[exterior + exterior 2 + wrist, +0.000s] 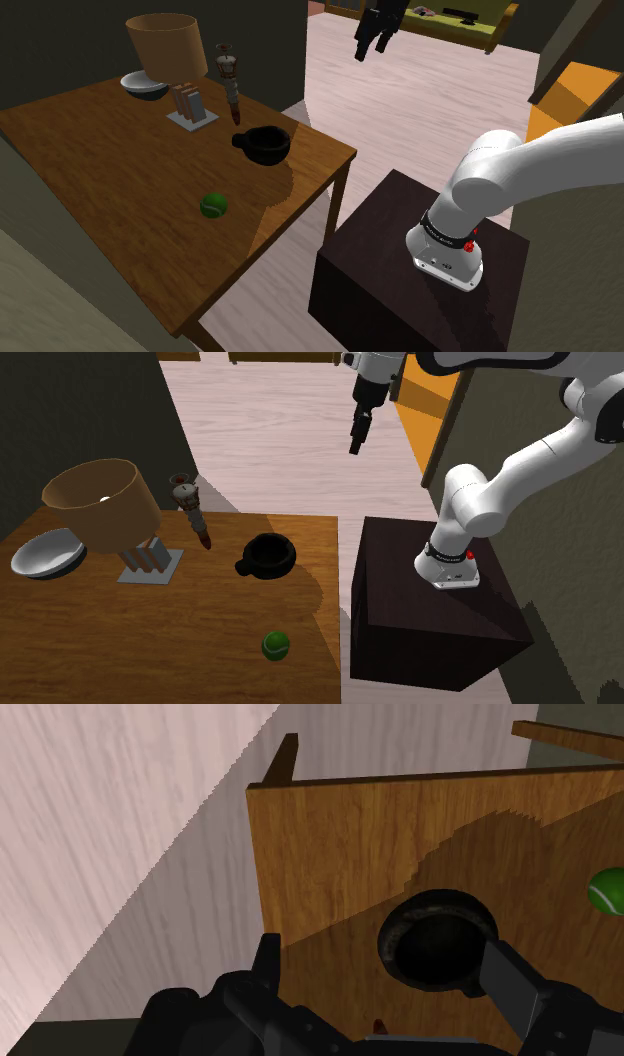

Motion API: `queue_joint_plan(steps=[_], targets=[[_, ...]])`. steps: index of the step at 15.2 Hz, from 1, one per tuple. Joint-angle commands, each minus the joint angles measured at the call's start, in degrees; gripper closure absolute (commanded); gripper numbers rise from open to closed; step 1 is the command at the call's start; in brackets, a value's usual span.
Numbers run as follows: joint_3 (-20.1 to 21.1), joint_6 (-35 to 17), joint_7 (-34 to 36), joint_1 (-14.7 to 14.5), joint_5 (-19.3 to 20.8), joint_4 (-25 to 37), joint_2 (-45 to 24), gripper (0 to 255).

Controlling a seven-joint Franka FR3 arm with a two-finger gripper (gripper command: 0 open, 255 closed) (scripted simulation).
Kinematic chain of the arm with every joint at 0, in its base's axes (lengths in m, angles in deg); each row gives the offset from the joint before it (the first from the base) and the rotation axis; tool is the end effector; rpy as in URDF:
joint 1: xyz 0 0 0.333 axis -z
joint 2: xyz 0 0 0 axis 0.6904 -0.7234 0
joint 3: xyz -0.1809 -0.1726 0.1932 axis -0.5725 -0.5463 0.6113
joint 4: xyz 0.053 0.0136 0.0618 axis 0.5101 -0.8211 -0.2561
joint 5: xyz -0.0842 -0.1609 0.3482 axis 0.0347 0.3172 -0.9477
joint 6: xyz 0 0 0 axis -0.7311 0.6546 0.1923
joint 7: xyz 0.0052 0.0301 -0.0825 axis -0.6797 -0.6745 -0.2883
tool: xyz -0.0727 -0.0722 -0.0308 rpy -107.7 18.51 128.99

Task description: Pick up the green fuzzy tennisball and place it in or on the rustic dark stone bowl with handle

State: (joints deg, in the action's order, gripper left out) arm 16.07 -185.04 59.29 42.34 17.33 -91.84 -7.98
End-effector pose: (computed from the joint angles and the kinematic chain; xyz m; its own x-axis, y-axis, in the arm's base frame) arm 0.3226 -0.0157 0.6295 0.9842 -0.0199 0.1758 -0.0171 -0.9997 -0.0175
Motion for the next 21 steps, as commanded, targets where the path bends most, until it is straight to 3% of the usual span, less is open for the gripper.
queue_joint_plan(steps=[1, 11, 21], targets=[[0.0, 0.0, 0.0, 0.0, 0.0, 0.0, 0.0, 0], [11.0, -16.8, 11.8, -3.3, -4.9, -12.1, -0.8, 0], [24.2, -35.3, 25.2, -4.6, -6.5, -15.7, -11.7, 0]])
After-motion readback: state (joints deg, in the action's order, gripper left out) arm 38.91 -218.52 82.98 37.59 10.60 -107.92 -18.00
